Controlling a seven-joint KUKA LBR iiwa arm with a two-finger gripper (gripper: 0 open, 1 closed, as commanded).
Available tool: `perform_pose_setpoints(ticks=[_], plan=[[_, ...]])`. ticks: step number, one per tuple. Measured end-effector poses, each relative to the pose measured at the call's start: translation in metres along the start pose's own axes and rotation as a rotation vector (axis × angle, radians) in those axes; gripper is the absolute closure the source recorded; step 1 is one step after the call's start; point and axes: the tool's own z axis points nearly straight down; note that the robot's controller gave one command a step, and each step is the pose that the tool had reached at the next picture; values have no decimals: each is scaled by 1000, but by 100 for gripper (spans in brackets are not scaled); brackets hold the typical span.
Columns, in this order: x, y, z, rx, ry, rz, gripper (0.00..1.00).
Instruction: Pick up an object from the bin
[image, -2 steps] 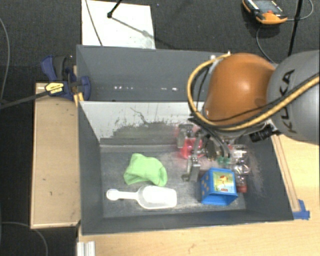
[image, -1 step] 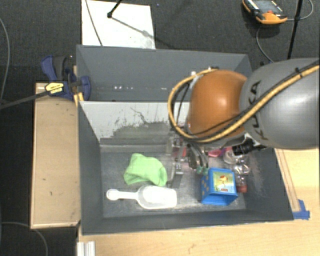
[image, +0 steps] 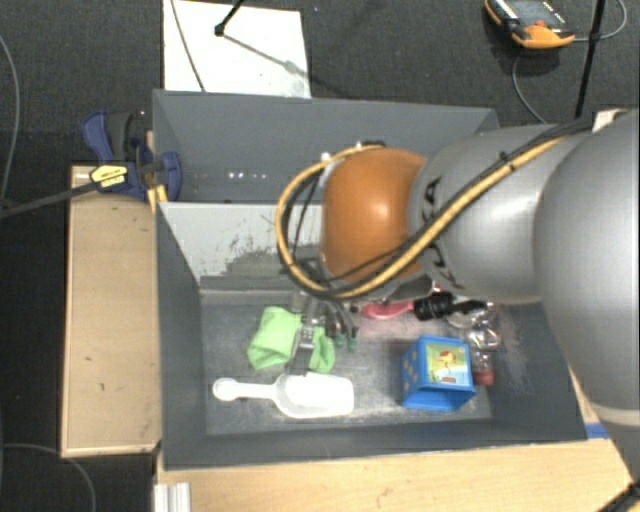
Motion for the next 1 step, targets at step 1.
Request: perform_pose_setpoints(ticks=[1], plan=[[-16,-21,29,2,3,122,0]])
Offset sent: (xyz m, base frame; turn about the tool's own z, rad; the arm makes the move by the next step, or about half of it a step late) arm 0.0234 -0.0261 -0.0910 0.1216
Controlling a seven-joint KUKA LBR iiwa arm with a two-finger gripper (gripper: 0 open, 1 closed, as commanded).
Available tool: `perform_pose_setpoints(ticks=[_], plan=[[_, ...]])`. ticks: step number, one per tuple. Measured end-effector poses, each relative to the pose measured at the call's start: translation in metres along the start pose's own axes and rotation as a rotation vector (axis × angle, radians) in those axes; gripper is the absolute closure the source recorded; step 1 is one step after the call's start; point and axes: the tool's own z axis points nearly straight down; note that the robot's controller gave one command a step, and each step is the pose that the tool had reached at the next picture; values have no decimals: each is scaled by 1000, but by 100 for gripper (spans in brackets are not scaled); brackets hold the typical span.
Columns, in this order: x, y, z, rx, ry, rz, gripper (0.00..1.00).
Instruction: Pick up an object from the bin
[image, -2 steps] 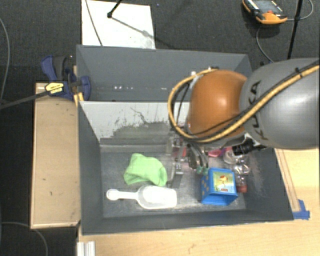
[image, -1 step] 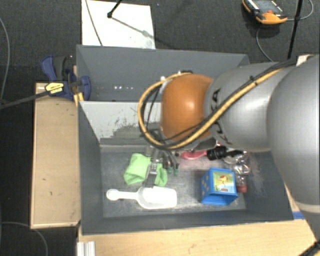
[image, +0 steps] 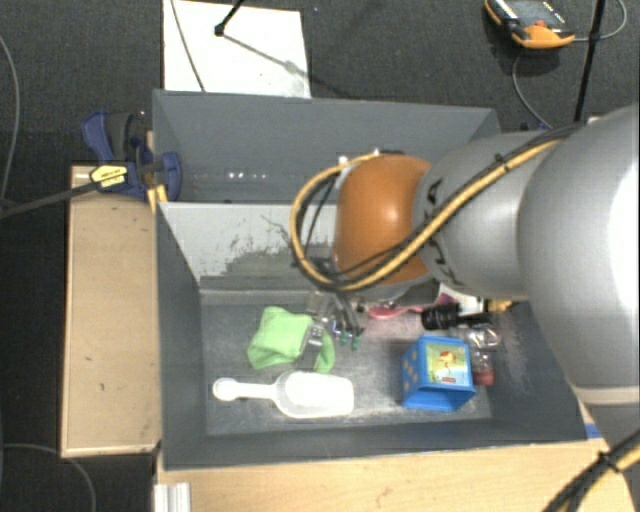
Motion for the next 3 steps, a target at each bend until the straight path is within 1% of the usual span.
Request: perform_pose_setpoints(ticks=[1,2,3], plan=[[-12,2,61,-1,-1,2,0],[7,-1,62,-1,0,61,100],[7,-1,62,-1,0,62,100]])
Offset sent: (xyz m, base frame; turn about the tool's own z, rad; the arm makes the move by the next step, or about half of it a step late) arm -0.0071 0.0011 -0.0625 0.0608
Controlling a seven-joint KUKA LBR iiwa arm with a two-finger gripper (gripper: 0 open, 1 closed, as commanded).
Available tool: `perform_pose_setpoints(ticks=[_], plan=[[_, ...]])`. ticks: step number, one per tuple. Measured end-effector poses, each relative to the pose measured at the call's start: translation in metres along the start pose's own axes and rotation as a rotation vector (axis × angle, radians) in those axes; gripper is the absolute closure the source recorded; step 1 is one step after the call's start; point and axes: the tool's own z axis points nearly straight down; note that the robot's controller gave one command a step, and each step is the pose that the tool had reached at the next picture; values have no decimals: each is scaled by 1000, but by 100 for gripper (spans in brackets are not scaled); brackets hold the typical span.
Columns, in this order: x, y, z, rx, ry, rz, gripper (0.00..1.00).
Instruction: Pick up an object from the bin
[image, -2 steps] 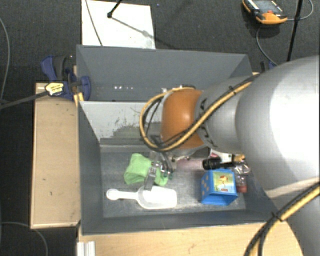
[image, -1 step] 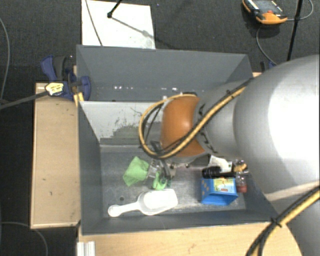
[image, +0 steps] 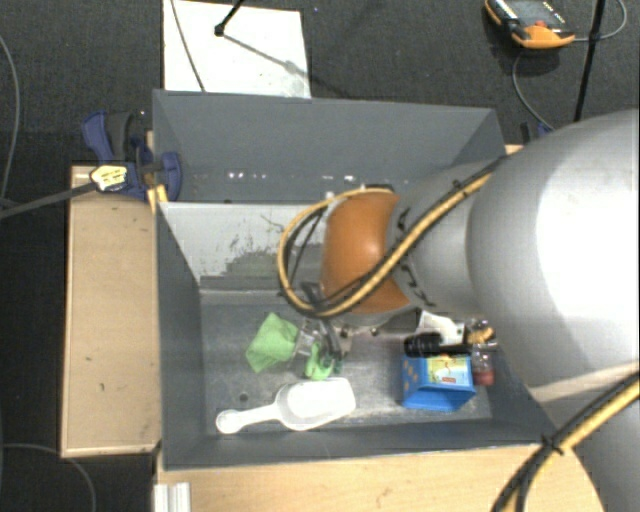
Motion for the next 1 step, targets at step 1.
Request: perform_pose_setpoints(ticks=[1], plan=[[1,-1,-3,1,1,0,100]])
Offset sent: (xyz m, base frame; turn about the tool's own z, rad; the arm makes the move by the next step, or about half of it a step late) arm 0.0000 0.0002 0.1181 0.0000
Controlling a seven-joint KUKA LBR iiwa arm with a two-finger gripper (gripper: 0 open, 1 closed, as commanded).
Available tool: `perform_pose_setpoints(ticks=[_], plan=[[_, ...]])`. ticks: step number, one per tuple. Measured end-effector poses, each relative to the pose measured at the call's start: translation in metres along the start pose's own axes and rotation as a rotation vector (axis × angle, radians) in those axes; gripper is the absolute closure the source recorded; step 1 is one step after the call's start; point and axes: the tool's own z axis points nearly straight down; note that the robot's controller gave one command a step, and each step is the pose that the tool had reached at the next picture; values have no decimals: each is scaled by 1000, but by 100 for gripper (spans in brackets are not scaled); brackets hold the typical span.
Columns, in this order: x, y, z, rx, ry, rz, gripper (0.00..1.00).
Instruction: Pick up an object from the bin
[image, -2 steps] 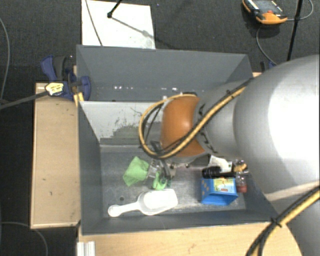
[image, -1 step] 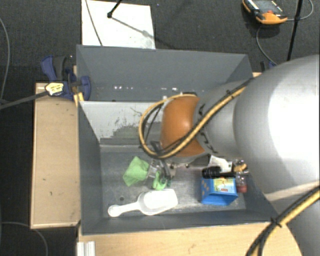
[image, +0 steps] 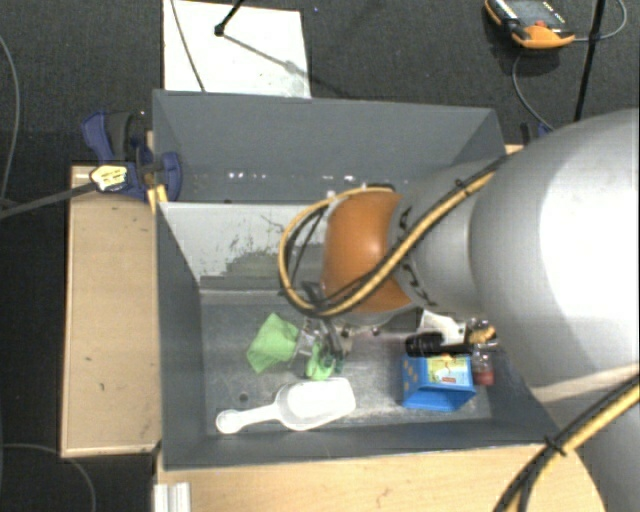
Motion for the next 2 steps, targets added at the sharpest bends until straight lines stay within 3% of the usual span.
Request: perform_pose_setpoints(ticks=[2], plan=[[1,-1,-36,2,3,0,100]])
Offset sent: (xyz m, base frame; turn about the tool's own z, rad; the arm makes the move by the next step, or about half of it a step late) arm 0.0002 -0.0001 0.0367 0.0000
